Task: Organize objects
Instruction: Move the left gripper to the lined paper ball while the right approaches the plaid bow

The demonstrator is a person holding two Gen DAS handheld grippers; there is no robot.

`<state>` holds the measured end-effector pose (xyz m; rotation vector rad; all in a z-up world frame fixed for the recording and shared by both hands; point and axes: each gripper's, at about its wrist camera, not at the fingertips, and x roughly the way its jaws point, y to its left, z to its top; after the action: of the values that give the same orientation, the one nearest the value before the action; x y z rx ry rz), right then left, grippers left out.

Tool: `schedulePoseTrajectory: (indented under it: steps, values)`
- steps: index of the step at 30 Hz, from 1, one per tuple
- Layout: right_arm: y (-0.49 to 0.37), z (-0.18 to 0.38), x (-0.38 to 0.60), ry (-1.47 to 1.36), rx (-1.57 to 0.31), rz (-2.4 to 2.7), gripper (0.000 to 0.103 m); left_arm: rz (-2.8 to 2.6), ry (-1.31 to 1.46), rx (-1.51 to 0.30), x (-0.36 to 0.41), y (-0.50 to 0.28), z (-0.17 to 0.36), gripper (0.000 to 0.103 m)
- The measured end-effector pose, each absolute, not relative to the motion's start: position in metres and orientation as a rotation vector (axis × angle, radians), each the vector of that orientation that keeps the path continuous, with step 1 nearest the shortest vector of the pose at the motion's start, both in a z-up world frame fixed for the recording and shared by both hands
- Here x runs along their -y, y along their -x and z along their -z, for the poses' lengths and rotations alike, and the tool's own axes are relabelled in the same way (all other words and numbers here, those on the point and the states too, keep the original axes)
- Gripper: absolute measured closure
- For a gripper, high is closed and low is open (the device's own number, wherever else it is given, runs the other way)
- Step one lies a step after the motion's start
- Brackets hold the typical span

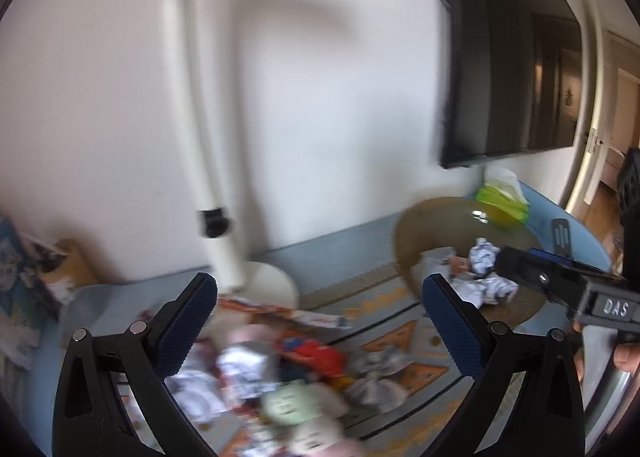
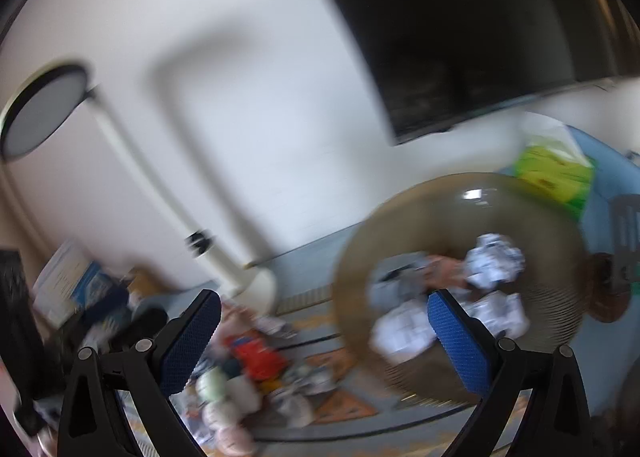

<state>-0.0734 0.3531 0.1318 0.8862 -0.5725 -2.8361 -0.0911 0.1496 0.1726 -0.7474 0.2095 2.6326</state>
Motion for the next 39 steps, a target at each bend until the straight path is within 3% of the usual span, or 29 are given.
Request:
schedulePoseTrajectory:
  steps: [9,17,28,39]
  values:
    - [0.075,-0.092,-0.281,-1.095,0.28,2.78,0.0,-2.802,0.781,-0.213,-0.023,0.081,-0.188,0.0]
    - [0.07,-0.038,-0.256,-1.202,0.026,2.804,0.0,-2.805,0.928,-0.153,0.011,0.079,-0.12,0.0]
    - [0.084,0.021,-0.254,-1.374,-0.074,2.724,0.0,-2.773,1.196,-0.107,0.014,0.101,-0.016,0.0]
    - [0.113,0.024,-0.254,-1.377,-0.09,2.698,0.0,-2.73,1.344,0.071,0.028,0.142,0.0,0.0]
